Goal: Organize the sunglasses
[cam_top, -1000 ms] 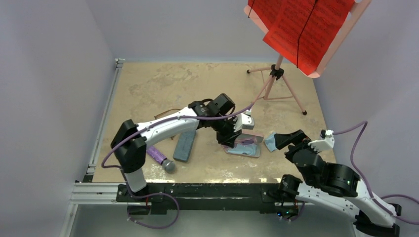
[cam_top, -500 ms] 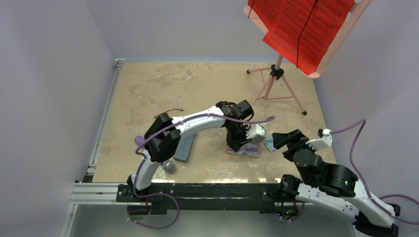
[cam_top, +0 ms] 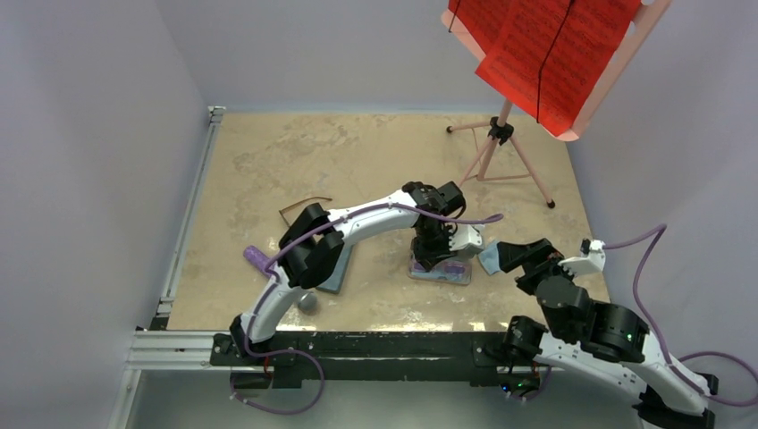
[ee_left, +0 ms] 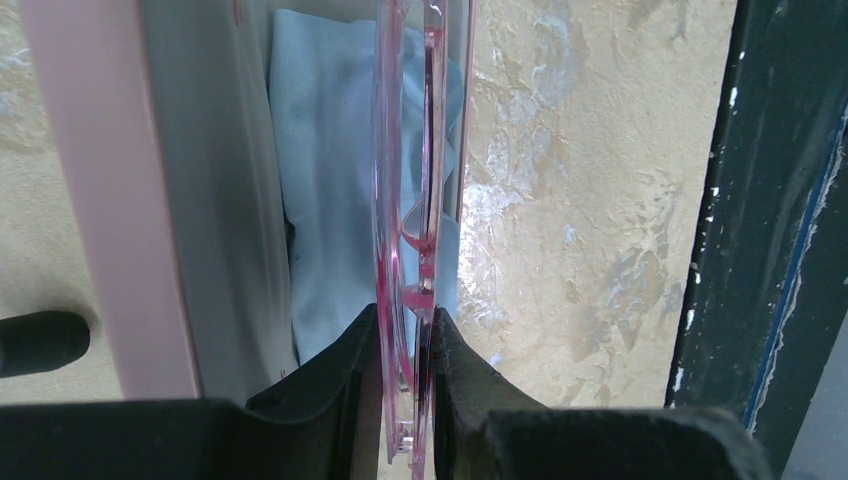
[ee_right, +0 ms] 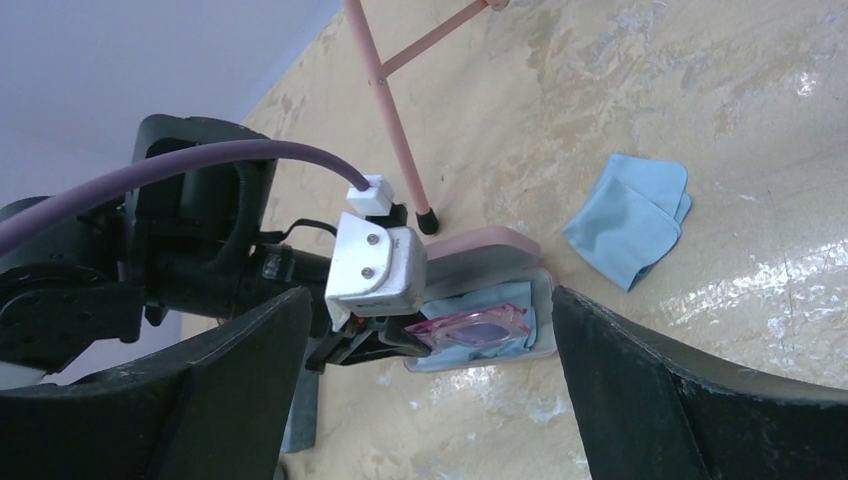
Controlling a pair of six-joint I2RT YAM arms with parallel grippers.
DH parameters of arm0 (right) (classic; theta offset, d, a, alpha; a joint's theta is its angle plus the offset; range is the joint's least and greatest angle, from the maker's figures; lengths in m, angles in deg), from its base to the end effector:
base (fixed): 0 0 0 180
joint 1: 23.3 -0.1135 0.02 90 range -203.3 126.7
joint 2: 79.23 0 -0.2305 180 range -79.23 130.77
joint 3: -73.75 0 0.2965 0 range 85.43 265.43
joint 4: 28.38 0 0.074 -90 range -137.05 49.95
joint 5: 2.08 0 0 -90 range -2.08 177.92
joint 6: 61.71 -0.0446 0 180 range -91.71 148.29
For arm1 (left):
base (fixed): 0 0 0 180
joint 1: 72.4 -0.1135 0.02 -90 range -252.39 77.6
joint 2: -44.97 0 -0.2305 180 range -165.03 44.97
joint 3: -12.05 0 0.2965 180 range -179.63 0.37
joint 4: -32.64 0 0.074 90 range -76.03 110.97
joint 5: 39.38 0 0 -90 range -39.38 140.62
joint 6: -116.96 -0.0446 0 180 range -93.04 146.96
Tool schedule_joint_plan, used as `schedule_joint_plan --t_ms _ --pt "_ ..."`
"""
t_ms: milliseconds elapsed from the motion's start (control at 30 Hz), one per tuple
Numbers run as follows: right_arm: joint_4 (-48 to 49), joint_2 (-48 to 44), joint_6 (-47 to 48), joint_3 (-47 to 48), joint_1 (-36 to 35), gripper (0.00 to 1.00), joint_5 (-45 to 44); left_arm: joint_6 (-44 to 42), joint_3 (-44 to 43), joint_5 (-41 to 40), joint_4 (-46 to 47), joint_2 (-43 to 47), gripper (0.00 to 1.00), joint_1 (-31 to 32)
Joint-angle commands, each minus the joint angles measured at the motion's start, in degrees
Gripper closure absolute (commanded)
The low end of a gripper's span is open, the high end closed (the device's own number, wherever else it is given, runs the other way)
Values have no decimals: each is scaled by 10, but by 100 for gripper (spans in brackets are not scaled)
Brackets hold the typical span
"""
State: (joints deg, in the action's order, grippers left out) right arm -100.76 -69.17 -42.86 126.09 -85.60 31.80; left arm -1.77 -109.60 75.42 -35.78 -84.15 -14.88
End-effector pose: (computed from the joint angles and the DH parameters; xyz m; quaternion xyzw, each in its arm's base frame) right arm 0.0783 0.0695 0.3037 0.2931 0.7442 0.2437 0.5485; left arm 0.2459 -0.4211 0.1427 0.6818 0.6894 -0.2362 0.0632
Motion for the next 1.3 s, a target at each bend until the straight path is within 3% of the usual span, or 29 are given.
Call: schedule_joint_plan --t_ms 0,167,600,767,833,1100,1267 --pt "5 -29 -7 -2 -8 6 -25 -31 -45 2 -43 -22 100 4" --pt "3 -29 -12 -9 -8 6 -26 -36 -75 -1 -81 -55 98 5" --pt "3 -21 -22 -15 -8 6 -16 -55 -80 34 -64 -58 95 9" --pt "3 -20 -24 -16 -8 6 -15 -46 -107 33 -89 -68 78 9" --pt "2 -21 -25 -16 -8 6 -16 -47 -108 27 -92 -70 65 9" --pt "-12 -31 -33 -13 -8 6 -18 -55 -108 28 -98 -75 63 10" --pt "-13 -35 -34 -12 -8 6 -18 -48 -110 19 -86 -77 56 10"
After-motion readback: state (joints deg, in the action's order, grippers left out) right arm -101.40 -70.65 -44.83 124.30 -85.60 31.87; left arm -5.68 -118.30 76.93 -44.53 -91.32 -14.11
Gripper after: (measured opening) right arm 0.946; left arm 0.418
